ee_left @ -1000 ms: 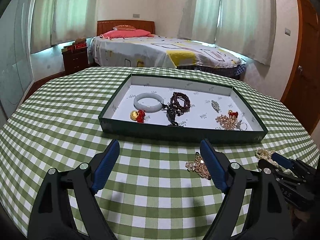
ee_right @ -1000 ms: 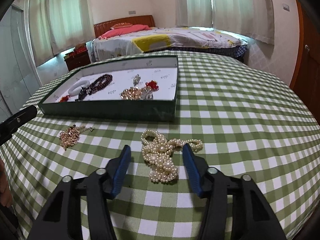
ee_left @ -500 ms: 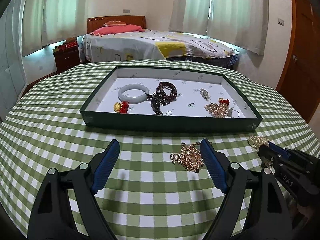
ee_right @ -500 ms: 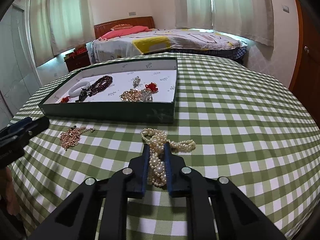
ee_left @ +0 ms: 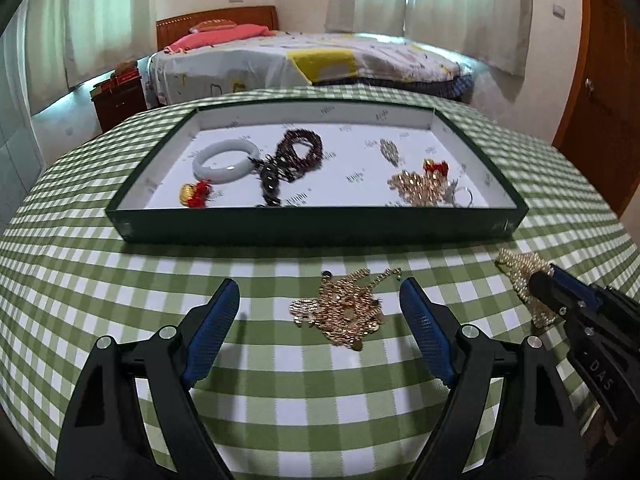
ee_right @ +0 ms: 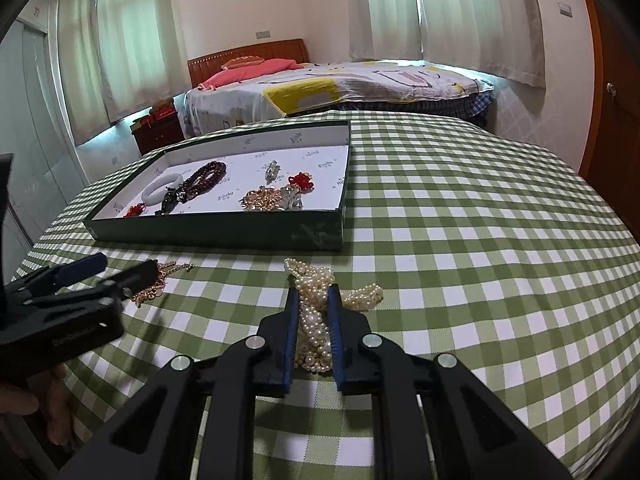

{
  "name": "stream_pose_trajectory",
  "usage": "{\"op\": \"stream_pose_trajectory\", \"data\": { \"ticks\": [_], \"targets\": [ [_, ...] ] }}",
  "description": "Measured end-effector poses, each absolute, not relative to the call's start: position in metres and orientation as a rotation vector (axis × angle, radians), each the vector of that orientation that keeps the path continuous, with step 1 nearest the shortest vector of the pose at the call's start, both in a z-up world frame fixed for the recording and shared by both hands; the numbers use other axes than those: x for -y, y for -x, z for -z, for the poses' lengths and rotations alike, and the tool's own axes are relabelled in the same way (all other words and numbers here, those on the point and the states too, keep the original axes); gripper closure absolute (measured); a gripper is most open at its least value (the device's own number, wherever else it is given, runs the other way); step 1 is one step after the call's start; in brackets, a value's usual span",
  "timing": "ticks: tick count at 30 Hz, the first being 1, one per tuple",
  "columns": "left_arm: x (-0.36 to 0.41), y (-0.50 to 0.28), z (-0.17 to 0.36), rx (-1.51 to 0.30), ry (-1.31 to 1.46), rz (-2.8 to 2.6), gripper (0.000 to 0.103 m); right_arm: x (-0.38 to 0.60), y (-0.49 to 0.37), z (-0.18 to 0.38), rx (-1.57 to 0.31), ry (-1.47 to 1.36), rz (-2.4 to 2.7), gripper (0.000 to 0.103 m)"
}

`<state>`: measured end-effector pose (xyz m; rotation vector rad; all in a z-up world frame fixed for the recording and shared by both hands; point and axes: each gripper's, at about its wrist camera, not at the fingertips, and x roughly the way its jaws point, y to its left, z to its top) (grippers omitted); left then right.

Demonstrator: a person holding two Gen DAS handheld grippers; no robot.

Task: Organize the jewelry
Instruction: 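Close the left tool on the gold chain necklace while the right tool holds the pearls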

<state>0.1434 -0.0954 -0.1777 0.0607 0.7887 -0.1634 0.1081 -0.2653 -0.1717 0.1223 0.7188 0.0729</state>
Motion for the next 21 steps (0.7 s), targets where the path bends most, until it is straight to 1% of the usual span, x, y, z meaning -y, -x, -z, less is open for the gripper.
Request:
{"op": "stream_pose_trajectory", "data": {
  "ticks": [1,2,4,7,9,10,12,16,18,21],
  "targets": [
    [0.098,-0.144,0.179,-0.795,-0.07,0.162,0.025,0.265,-0.108,0.172,-0.718,-0.124,-0.074,0.088],
    [0.099,-0.145,0.18,-0.802,-0.077,0.163,0.028,0.266,-0.108,0.172,-0.717,-0.127,-0.075,0.088],
    [0.101,-0.149,0.184,-0.839,-0.084,0.169,0.038,0.267,-0.109,0.172,-0.716,-0.134,-0.076,0.088],
    [0.1,-0.149,0.186,-0.839,-0.076,0.173,0.046,0.268,-0.109,0.173,-0.718,-0.142,-0.078,0.088],
    [0.101,-0.147,0.186,-0.825,-0.08,0.193,0.061,0.268,-0.109,0.173,-0.719,-0.144,-0.079,0.088],
    [0.101,-0.146,0.186,-0.82,-0.082,0.201,0.066,0.268,-0.109,0.173,-0.719,-0.144,-0.079,0.088],
    [0.103,-0.145,0.186,-0.813,-0.087,0.22,0.078,0.268,-0.109,0.173,-0.719,-0.144,-0.079,0.088],
    [0.096,-0.144,0.184,-0.805,-0.042,0.24,0.083,0.268,-0.109,0.173,-0.719,-0.144,-0.08,0.088],
    [0.091,-0.143,0.183,-0.797,-0.013,0.25,0.089,0.268,-0.109,0.173,-0.72,-0.144,-0.08,0.088],
    [0.088,-0.143,0.182,-0.797,-0.008,0.254,0.091,0.268,-0.109,0.174,-0.72,-0.144,-0.08,0.088]
  ]
}}
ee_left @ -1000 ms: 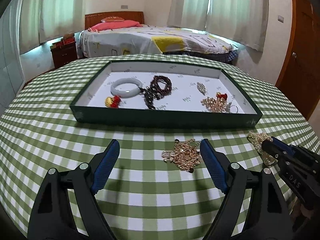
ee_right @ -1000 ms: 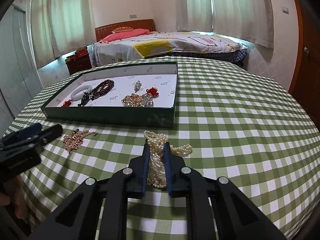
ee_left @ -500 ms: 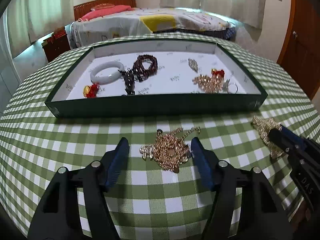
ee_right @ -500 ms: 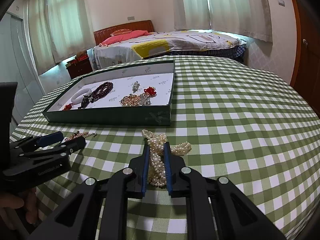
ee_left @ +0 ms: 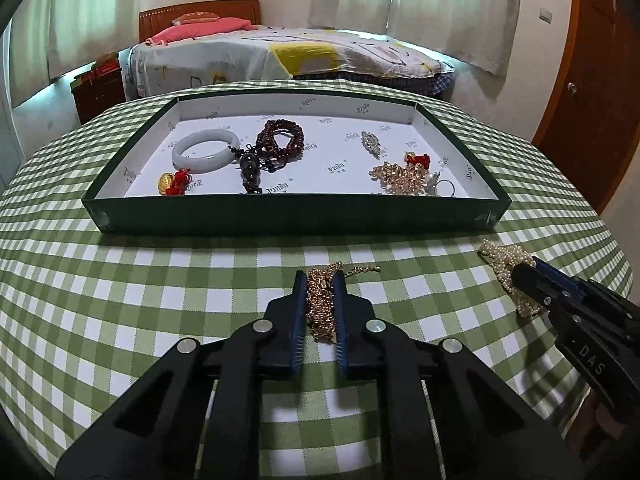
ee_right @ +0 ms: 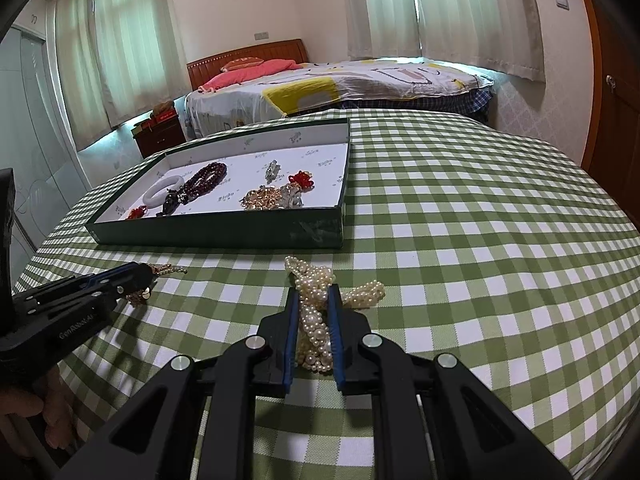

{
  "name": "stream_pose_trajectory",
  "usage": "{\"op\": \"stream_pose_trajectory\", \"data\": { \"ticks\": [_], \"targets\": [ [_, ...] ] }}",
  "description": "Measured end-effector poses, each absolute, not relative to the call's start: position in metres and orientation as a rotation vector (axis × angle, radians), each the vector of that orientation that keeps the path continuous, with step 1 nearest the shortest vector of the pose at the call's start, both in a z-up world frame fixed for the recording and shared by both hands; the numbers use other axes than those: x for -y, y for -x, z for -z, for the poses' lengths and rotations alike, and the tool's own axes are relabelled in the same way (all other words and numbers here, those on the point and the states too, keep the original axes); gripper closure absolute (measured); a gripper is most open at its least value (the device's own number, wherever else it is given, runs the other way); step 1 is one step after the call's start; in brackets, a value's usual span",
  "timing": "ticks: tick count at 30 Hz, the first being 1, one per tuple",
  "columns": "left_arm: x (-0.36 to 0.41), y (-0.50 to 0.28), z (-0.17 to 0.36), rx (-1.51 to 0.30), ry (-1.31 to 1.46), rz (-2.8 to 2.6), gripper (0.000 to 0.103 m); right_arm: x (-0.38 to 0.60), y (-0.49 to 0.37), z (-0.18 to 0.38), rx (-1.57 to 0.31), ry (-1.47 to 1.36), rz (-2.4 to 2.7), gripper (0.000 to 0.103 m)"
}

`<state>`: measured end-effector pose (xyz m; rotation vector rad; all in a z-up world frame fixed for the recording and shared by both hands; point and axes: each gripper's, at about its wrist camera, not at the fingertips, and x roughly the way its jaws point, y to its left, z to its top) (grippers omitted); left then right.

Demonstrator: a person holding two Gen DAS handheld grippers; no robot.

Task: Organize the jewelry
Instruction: 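Carry the pearl strand and gold chain over the green tray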

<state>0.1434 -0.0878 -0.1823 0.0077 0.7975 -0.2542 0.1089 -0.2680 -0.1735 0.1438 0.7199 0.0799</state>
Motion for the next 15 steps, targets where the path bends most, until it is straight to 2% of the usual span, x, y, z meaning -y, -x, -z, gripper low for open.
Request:
{"op": "stream_pose_trajectory", "data": {
  "ticks": [15],
  "targets": [
    [0.0844,-0.1403,0.1796,-0.797,-0.026,0.249,0.093,0.2667,-0.1084,0.1738,-0.721,-0.143,-0.08,0.088]
  ]
}}
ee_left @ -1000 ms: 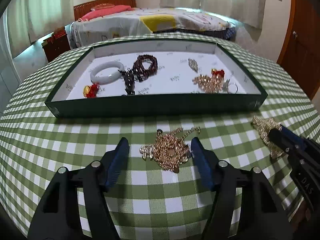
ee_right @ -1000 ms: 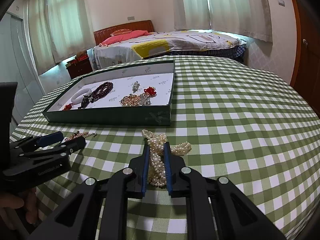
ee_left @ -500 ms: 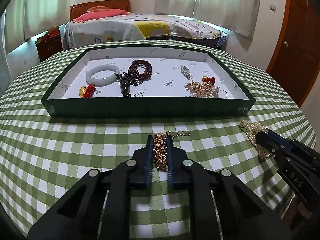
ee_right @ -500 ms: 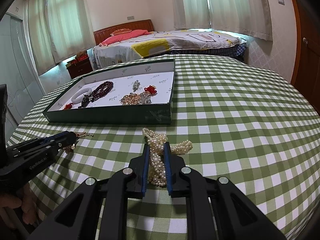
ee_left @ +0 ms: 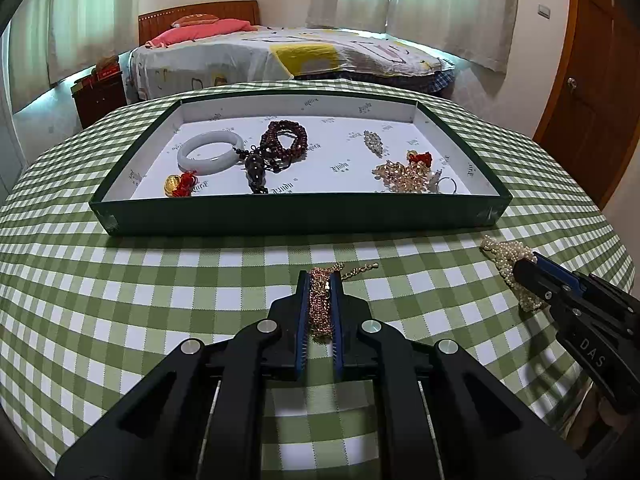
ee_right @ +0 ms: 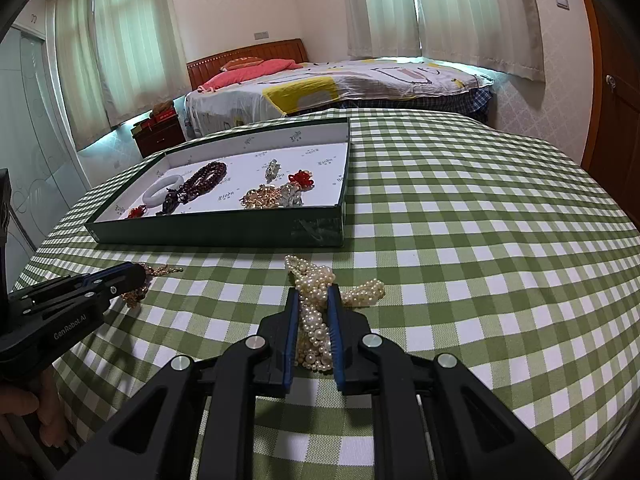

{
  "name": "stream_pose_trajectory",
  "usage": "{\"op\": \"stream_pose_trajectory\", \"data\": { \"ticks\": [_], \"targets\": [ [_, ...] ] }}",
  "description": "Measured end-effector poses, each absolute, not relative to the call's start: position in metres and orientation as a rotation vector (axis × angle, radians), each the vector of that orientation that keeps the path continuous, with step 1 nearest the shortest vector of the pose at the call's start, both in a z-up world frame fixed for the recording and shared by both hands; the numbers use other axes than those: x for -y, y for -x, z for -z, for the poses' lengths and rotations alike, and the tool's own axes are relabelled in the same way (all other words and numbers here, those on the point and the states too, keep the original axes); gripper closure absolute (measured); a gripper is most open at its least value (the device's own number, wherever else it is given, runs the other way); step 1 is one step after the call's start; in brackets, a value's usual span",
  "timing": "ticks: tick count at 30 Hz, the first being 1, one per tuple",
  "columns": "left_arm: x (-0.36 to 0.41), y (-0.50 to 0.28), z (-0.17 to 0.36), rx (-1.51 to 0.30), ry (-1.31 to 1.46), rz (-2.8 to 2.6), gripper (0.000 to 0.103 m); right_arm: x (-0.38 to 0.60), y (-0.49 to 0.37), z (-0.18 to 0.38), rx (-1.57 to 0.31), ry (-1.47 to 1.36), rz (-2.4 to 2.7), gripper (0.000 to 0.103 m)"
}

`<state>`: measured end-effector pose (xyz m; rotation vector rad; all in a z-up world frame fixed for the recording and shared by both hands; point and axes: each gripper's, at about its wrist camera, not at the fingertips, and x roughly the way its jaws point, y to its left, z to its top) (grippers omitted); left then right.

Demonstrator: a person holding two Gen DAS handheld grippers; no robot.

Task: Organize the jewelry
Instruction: 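Carry the pearl strand and gold chain over the green tray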

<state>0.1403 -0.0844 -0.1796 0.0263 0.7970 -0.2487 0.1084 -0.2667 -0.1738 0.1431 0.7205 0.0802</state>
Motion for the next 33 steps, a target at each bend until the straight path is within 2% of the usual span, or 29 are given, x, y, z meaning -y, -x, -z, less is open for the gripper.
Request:
{"op": "stream_pose_trajectory", "data": {
  "ticks": [16,33],
  "targets": [
    [0.075,-0.138,0.171,-0.777,-0.023,0.246,0.093,0.261,-0.107,0.172,-0.718,-0.133,-0.085,0.088],
    [0.058,-0.126,0.136,-0.7,-0.009,0.255,0.093,0.252,-0.103,0.15,-0.666,-0.12,-0.105,0.088]
  ]
}}
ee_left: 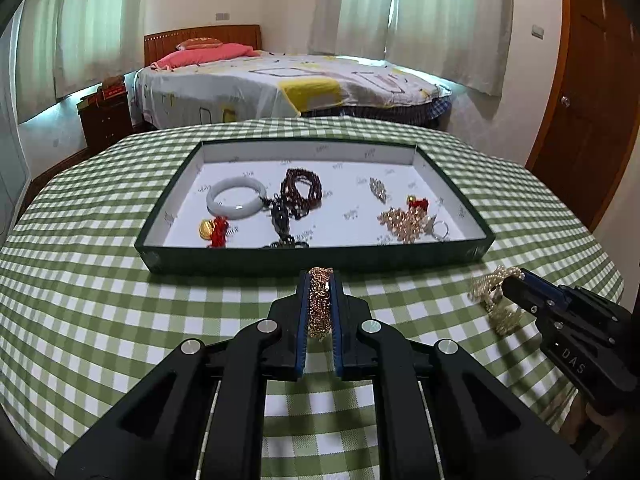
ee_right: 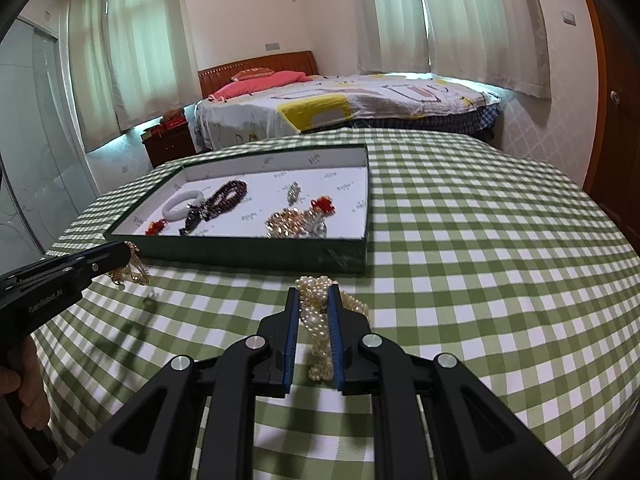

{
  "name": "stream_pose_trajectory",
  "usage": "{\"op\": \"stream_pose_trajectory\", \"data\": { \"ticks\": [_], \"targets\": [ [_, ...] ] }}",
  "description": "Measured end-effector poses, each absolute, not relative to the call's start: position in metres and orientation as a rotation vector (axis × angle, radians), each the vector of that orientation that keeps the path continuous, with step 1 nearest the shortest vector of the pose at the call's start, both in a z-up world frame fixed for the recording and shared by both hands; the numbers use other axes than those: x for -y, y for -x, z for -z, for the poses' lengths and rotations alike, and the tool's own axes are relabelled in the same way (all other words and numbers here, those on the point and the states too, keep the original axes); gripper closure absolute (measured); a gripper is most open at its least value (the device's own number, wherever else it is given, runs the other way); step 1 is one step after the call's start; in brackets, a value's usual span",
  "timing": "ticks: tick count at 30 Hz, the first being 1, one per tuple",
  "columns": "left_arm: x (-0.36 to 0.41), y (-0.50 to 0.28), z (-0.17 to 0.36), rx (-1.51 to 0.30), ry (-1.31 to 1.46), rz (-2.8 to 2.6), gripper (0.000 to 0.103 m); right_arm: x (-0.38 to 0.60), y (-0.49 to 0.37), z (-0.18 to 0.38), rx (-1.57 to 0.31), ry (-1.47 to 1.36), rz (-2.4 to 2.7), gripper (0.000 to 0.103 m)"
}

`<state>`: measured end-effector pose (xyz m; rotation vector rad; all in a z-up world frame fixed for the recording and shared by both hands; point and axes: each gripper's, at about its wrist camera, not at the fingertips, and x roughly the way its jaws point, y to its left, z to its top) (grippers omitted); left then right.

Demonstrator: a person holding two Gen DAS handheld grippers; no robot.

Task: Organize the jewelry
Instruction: 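Carry the pearl strand and gold chain over the green tray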

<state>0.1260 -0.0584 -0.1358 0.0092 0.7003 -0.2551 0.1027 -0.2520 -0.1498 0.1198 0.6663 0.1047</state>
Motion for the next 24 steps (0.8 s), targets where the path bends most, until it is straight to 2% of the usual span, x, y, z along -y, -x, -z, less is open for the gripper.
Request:
{"op": "stream_pose_trajectory", "data": {
  "ticks": [24],
  "targets": [
    [0.036,-0.116,0.077,-0.58,0.043,0.264,0.093,0.233,-0.102,0.093,-0.553,-0.091,-0.154,0.088]
  ]
}}
